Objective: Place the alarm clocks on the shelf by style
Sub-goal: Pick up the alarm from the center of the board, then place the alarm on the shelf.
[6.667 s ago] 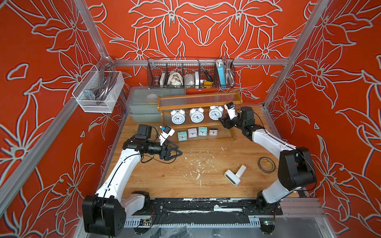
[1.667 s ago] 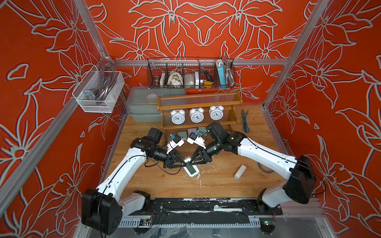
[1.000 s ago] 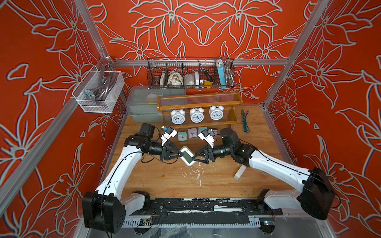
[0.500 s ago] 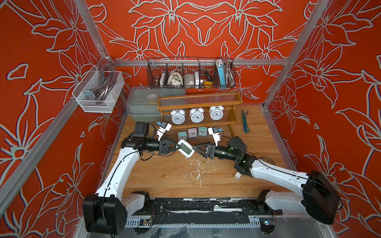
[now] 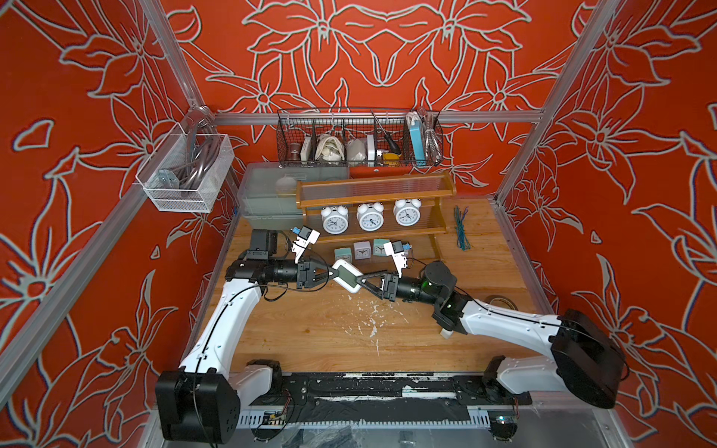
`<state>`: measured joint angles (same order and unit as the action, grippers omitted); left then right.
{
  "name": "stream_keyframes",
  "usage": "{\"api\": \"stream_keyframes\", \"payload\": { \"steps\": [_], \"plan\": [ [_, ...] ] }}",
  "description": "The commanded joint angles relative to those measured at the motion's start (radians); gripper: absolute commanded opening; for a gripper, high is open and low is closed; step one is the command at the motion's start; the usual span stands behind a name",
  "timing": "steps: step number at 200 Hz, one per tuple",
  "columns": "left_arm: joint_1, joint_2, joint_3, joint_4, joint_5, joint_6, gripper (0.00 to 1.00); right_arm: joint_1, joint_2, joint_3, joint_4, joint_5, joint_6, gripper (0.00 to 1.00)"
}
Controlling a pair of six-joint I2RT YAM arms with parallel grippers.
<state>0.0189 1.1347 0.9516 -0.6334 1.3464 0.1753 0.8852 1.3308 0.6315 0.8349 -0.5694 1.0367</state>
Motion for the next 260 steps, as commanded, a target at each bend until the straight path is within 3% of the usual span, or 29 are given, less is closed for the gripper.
{"api": "stream_keyframes", "payload": {
  "steps": [1,47,80,90,113,135,181,221,260],
  "plan": [
    [0.008,-0.019,-0.005,0.014,0.037,0.003,0.13,0.010,0.008,0.010,0.048,-0.014,-0.007,0.44],
    [0.010,-0.019,-0.014,0.001,0.038,0.031,0.15,0.008,0.003,0.013,0.028,-0.030,-0.050,0.33],
    [0.010,-0.021,-0.010,-0.025,0.030,0.062,0.19,0.006,-0.046,0.054,-0.126,-0.044,-0.175,0.29],
    [0.012,-0.020,-0.009,-0.035,0.024,0.078,0.25,0.003,-0.063,0.072,-0.190,-0.050,-0.226,0.28],
    [0.013,-0.024,-0.012,-0.052,-0.006,0.102,0.50,-0.024,-0.098,0.114,-0.319,-0.085,-0.324,0.26],
    [0.018,-0.027,-0.017,-0.055,-0.045,0.118,0.60,-0.075,-0.108,0.171,-0.429,-0.158,-0.396,0.24],
    [0.047,-0.049,-0.014,-0.058,-0.141,0.132,0.62,-0.189,-0.117,0.397,-0.850,-0.239,-0.715,0.24],
    [0.053,-0.055,-0.020,-0.050,-0.183,0.136,0.63,-0.253,-0.088,0.646,-1.174,-0.190,-0.998,0.24],
    [0.053,-0.059,-0.030,-0.041,-0.187,0.138,0.64,-0.287,0.065,0.935,-1.400,-0.134,-1.151,0.24]
  ]
}}
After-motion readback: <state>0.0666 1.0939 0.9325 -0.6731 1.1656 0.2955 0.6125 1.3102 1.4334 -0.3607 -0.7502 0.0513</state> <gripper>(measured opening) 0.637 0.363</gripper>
